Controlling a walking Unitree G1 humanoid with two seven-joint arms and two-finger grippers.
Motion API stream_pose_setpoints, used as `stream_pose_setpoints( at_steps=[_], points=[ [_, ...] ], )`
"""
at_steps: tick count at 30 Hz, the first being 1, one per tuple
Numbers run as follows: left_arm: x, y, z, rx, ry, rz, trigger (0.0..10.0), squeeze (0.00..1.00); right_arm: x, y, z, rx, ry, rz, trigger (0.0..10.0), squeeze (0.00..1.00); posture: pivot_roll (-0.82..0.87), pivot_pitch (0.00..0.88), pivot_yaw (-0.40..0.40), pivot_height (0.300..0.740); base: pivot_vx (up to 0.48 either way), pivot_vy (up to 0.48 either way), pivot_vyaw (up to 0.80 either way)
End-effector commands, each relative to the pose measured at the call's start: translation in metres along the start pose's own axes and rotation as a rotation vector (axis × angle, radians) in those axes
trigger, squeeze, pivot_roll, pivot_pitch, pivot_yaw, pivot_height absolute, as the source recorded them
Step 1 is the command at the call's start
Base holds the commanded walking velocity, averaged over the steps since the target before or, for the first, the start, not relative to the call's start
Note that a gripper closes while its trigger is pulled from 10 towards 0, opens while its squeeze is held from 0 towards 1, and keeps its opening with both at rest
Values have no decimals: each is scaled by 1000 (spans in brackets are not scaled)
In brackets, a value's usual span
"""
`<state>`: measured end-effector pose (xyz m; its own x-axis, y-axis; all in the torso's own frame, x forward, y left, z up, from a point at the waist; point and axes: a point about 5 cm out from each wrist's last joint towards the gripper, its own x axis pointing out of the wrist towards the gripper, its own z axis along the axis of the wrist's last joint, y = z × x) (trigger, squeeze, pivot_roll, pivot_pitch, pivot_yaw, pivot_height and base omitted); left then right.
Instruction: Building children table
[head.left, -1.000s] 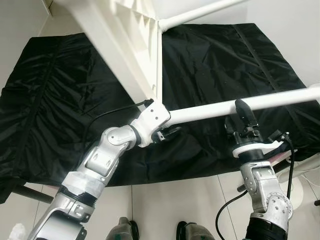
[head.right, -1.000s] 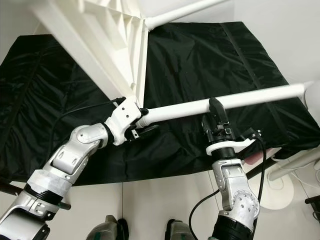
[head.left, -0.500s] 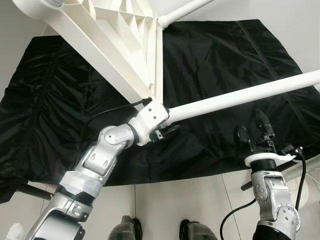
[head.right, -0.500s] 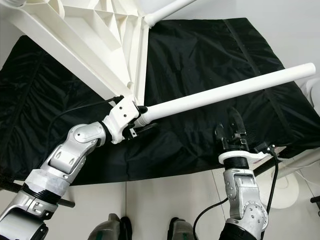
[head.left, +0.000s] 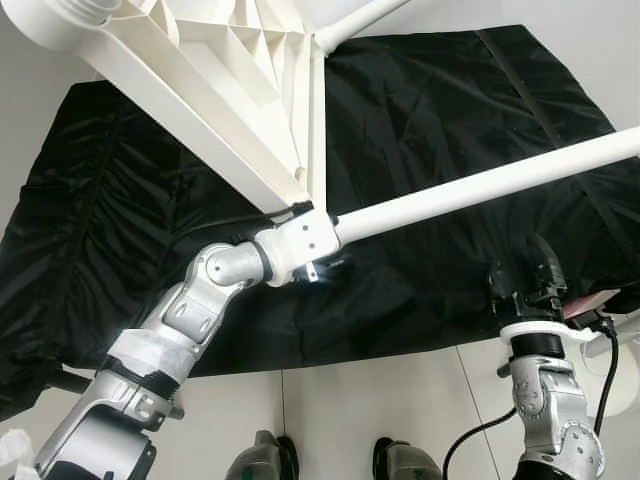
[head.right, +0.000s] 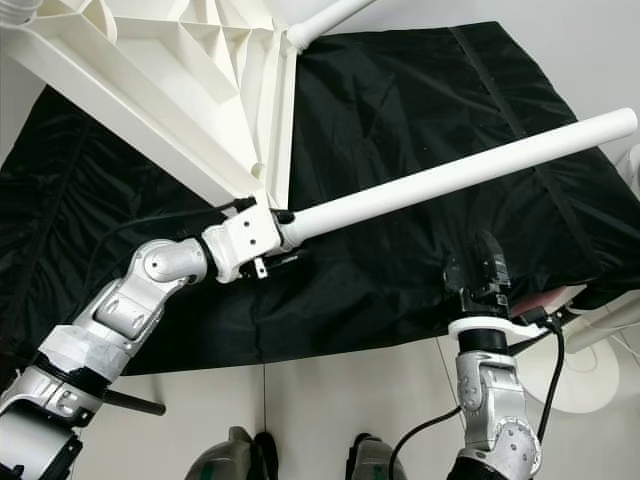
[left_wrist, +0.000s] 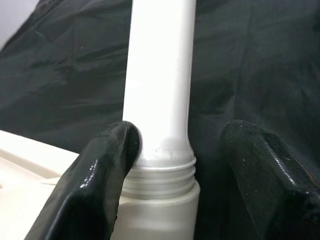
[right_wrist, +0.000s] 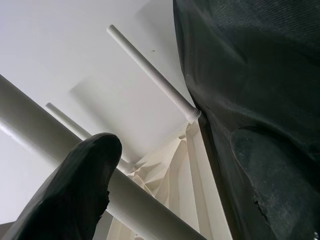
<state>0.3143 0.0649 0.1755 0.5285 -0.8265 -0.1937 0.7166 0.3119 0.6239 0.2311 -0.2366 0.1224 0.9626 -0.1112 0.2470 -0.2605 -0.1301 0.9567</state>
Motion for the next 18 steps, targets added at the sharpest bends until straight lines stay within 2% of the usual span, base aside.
stream_pose_setpoints(
  at_steps=[1,4,5,7,9,11,12,13,16,17,18],
  points=[
    [0,-9,-20,26,101,-16,10000,0,-60,-53,-20,130,-56,-251,10000,0,-104,148,149,740,0,0,0],
    [2,-11,-20,52,104,-29,10000,0,-60,-54,-20,129,-56,-251,10000,0,-105,147,153,740,0,0,0],
    [3,-13,-22,85,110,-50,10000,0,-61,-55,-19,130,-56,-251,10000,0,-107,145,158,740,0,0,0],
    [3,-13,-22,85,110,-50,10000,0,-61,-55,-19,130,-56,-251,10000,0,-107,145,158,740,0,0,0],
    [6,-18,-24,154,115,-100,10000,0,-61,-57,-19,128,-58,-253,10000,0,-112,143,165,740,0,0,0],
    [6,-18,-24,154,115,-100,10000,0,-61,-57,-19,128,-58,-253,10000,0,-112,143,165,740,0,0,0],
    [8,-20,-25,186,114,-128,10000,0,-62,-57,-19,126,-59,-250,10000,0,-118,141,175,740,0,0,0],
    [11,-25,-25,266,105,-177,10000,0,-65,-57,-19,126,-61,-235,10000,0,-120,139,183,740,0,0,0],
    [11,-27,-25,294,97,-199,10000,0,-67,-57,-19,124,-58,-224,10000,0,-124,139,190,740,0,0,0],
    [12,-29,-23,355,83,-221,10000,0,-68,-56,-19,123,-55,-210,10000,0,-124,141,195,740,0,0,0],
    [12,-32,-22,379,71,-238,10000,0,-69,-55,-19,114,-49,-200,10000,0,-124,141,195,740,0,0,0]
  ],
)
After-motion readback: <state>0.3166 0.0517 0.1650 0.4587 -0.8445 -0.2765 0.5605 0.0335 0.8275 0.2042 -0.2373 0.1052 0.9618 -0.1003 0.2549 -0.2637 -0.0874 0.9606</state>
